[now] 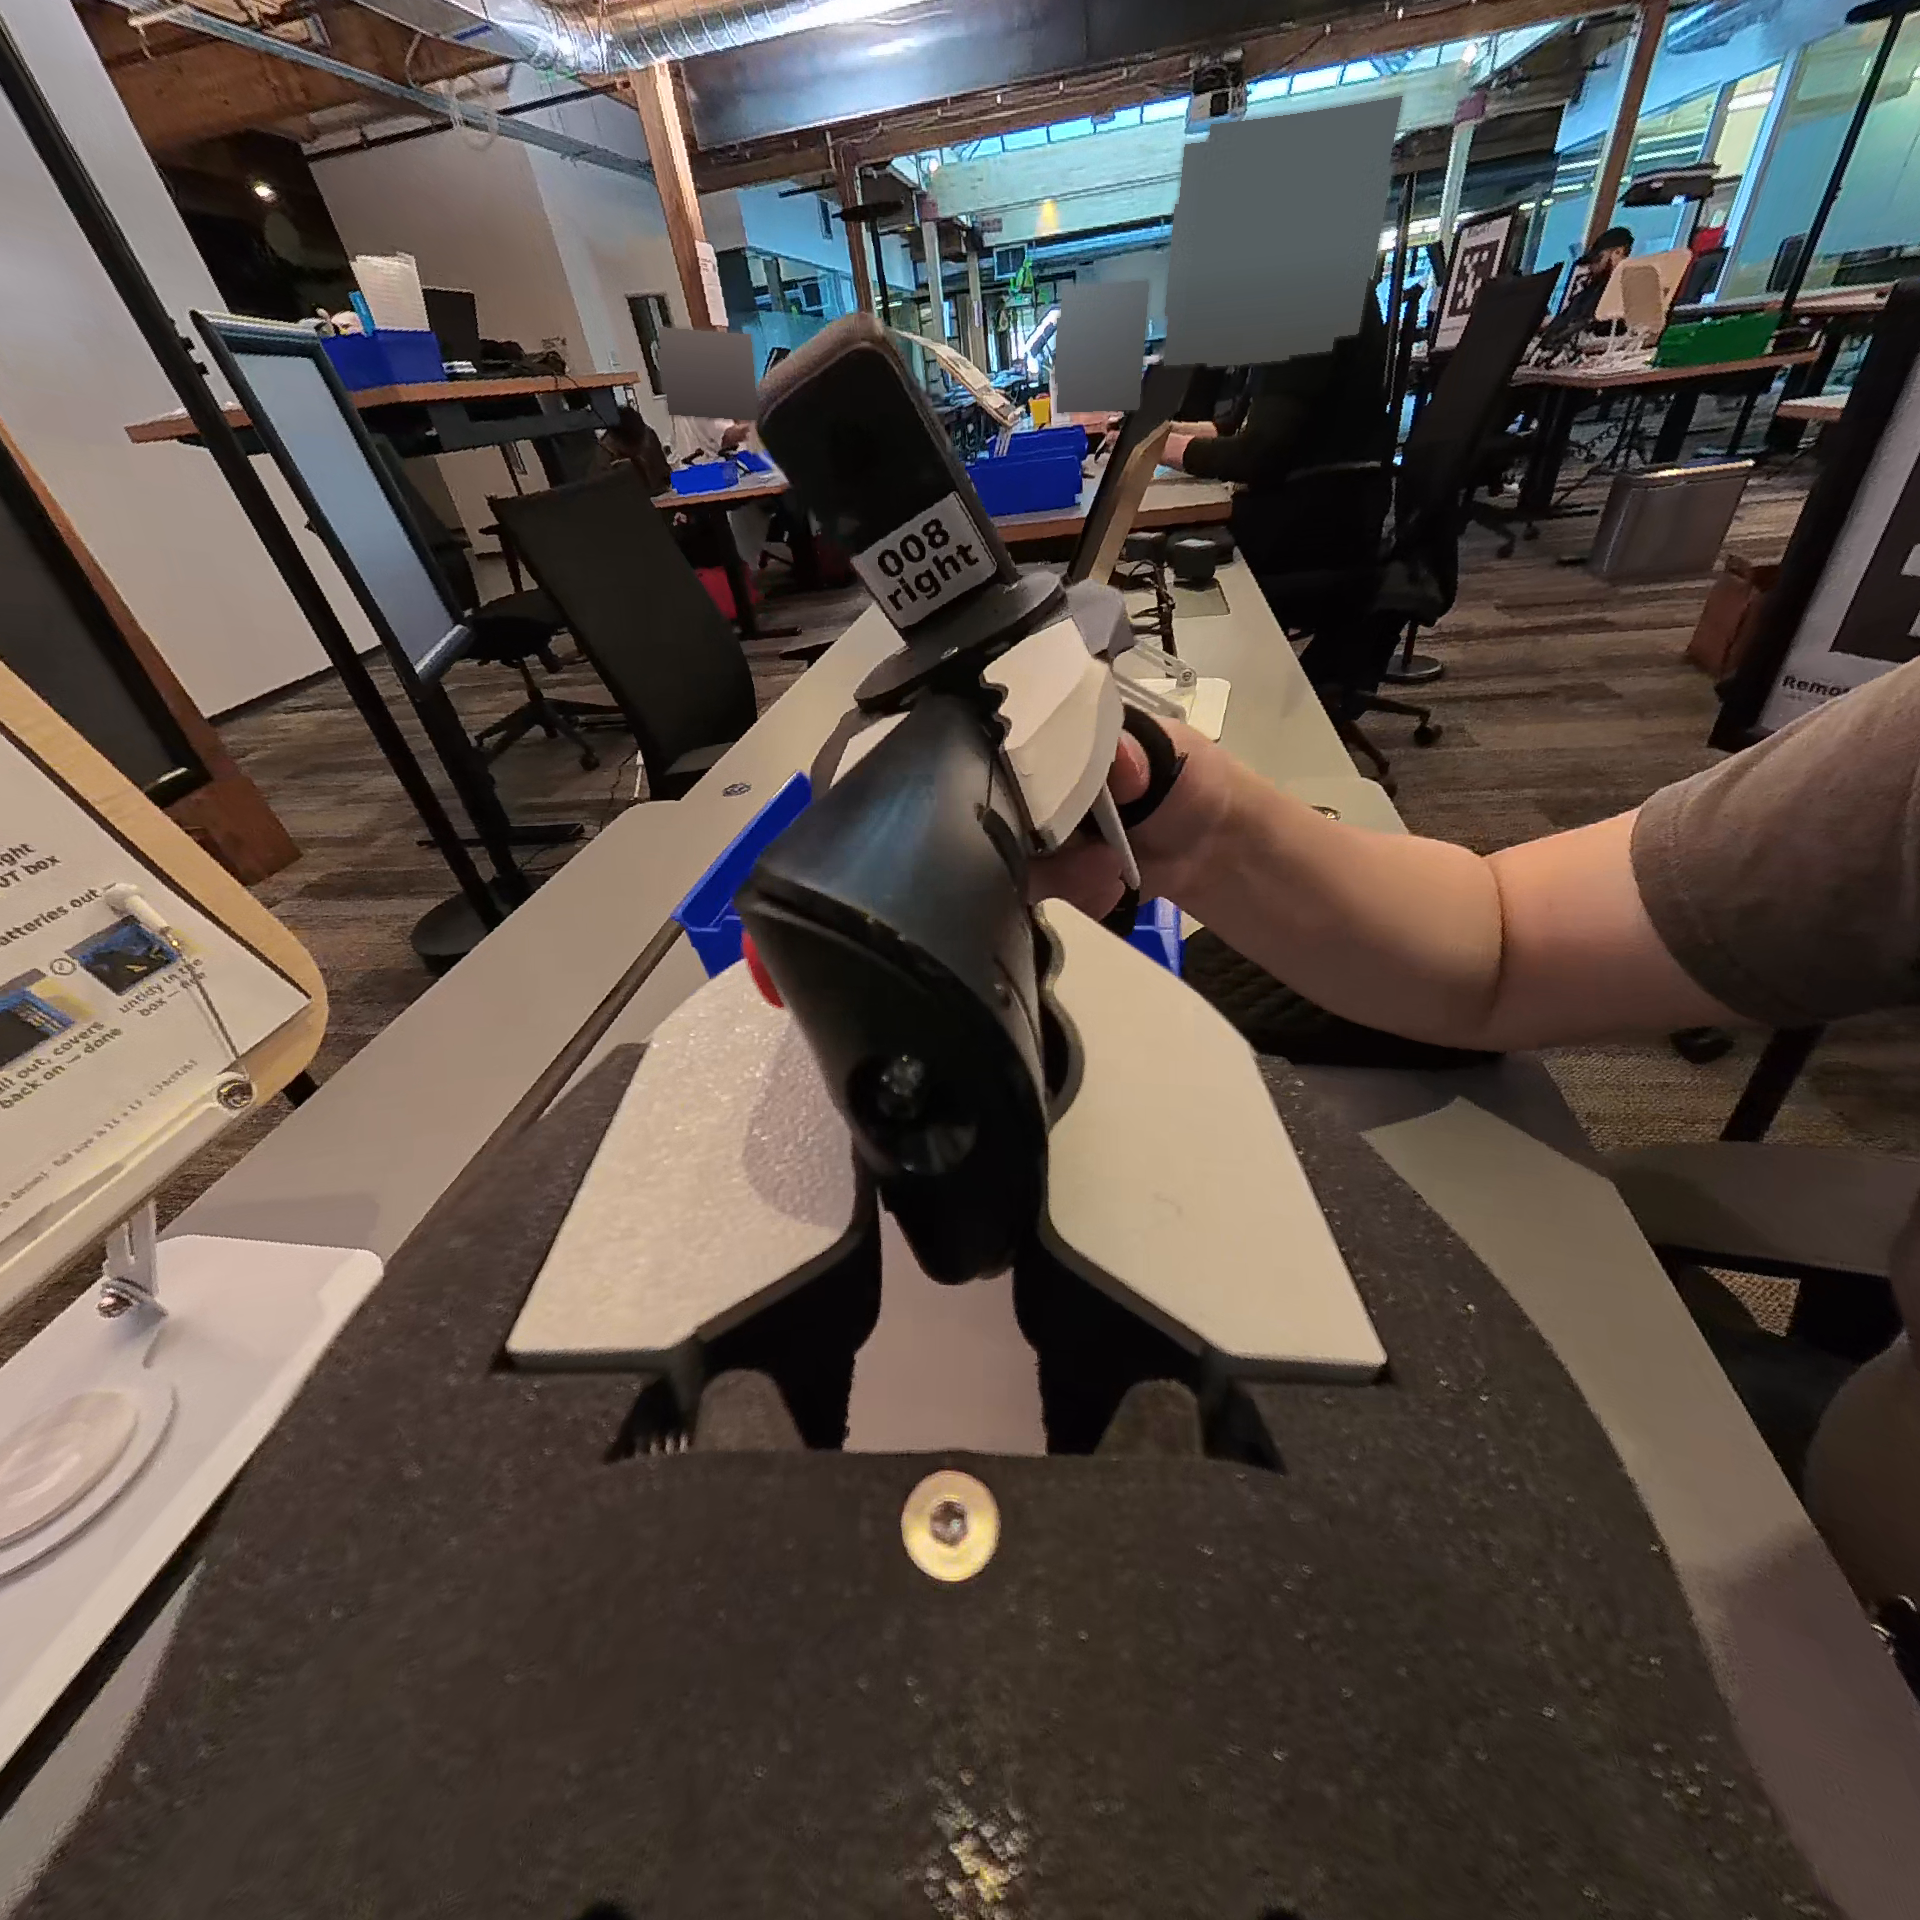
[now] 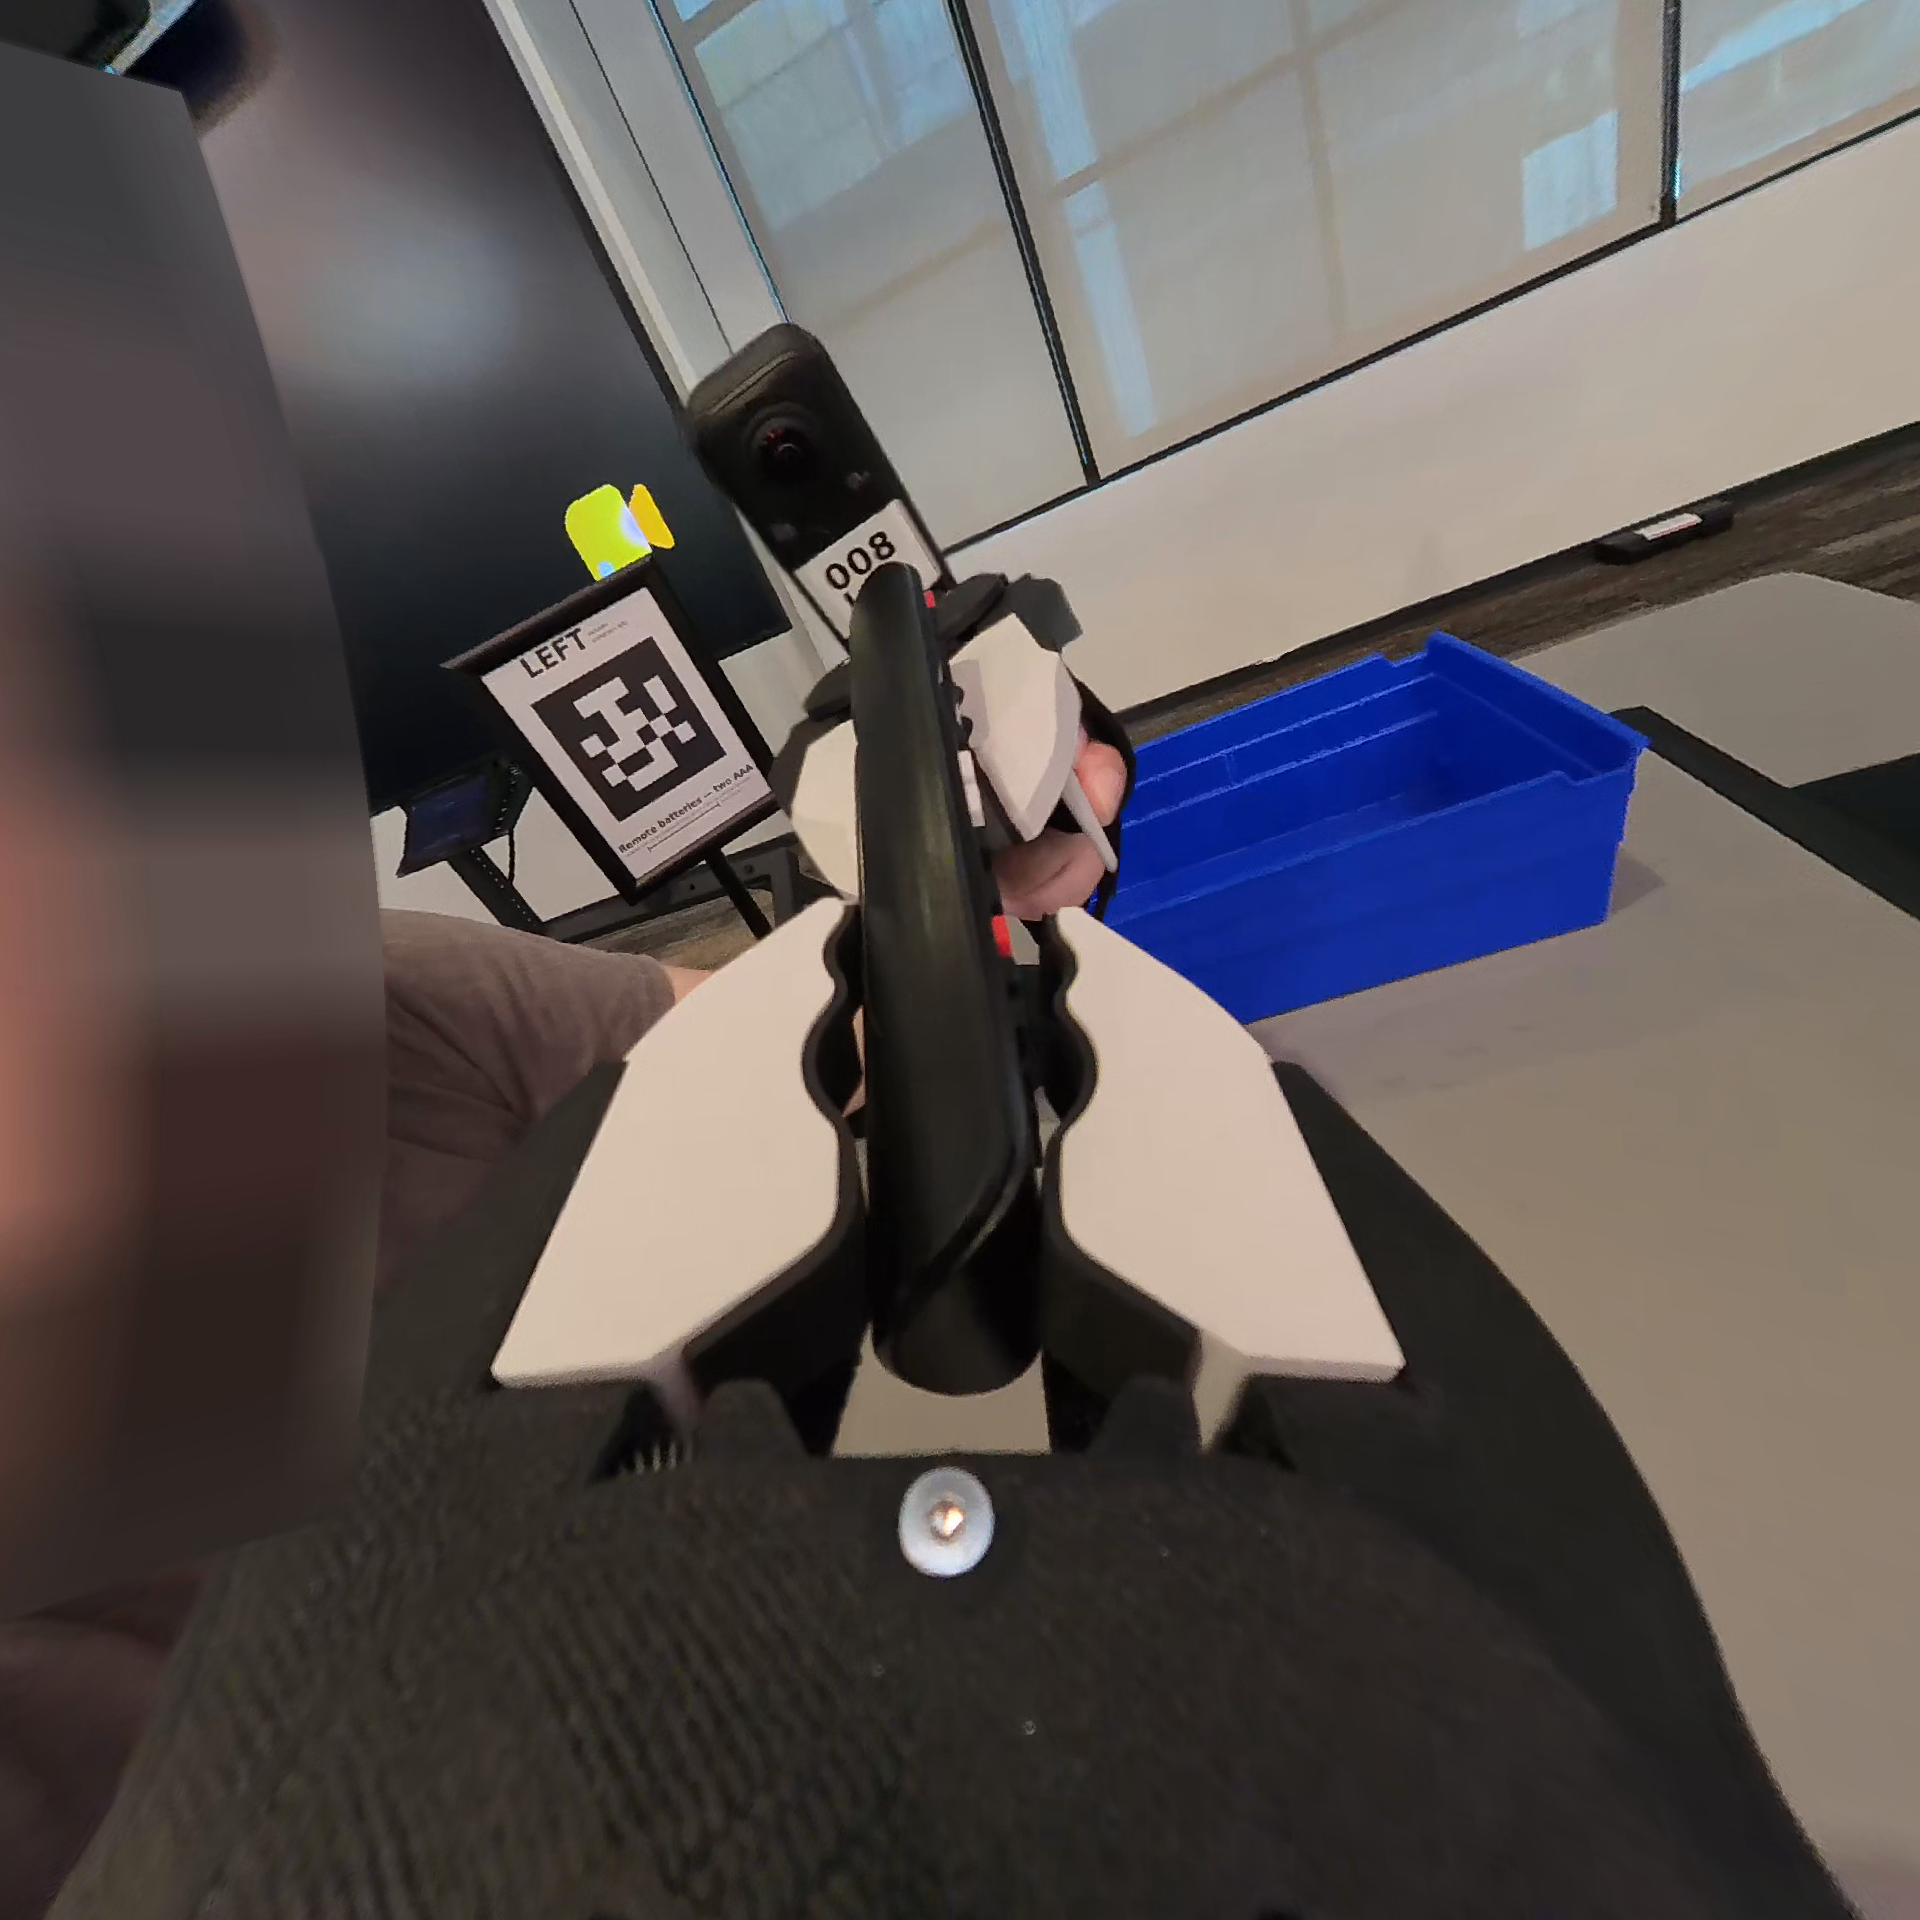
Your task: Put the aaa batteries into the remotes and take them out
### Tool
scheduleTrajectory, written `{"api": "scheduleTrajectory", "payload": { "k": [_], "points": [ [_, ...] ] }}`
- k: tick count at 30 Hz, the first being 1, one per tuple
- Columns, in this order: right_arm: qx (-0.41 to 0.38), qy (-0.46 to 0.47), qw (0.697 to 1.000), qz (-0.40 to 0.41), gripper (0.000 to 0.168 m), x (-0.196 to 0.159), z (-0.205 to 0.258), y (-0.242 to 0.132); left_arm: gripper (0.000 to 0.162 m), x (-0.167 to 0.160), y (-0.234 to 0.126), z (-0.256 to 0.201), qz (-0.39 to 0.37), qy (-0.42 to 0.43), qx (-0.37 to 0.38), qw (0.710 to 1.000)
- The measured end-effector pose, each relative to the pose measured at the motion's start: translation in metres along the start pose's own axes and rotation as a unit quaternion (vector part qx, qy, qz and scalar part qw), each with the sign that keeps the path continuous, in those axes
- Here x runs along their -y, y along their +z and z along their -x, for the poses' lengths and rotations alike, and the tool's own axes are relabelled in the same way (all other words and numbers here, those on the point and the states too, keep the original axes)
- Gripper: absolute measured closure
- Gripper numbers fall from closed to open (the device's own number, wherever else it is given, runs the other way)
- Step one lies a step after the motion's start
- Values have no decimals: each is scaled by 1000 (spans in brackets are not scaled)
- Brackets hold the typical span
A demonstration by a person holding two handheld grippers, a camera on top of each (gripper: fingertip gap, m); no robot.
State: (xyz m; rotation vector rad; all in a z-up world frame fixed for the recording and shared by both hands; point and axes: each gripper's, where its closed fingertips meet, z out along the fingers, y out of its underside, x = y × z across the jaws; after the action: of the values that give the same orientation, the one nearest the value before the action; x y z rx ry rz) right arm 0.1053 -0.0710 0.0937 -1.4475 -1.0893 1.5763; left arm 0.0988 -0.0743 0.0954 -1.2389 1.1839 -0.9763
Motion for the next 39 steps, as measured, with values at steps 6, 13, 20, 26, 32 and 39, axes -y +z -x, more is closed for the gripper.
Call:
{"api": "scheduleTrajectory", "payload": {
  "k": [6, 13, 20, 26, 32, 39],
  "points": [
    [-9, -29, 999, 35, 135, -4, 8, 0, 136, 5, -1, -6, -4, 5, -10, 1000],
    [0, -26, 998, 49, 135, -7, 10, 3, 136, 7, -4, -7, 5, 18, -8, 1000],
    [-24, -50, 996, 73, 122, -12, 2, -5, 135, 2, -10, -1, 23, -3, -6, 1000],
    [-64, -47, 986, 144, 105, -30, -9, -21, 136, -18, -2, -11, 56, -88, -81, 991],
    [-59, -19, 972, 227, 112, -68, -20, 2, 136, -57, 15, -14, 131, -113, -103, 980],
    [-33, 9, 968, 250, 139, -79, -17, 4, 136, -67, 15, -19, 163, -113, -115, 973]
  ]
}}
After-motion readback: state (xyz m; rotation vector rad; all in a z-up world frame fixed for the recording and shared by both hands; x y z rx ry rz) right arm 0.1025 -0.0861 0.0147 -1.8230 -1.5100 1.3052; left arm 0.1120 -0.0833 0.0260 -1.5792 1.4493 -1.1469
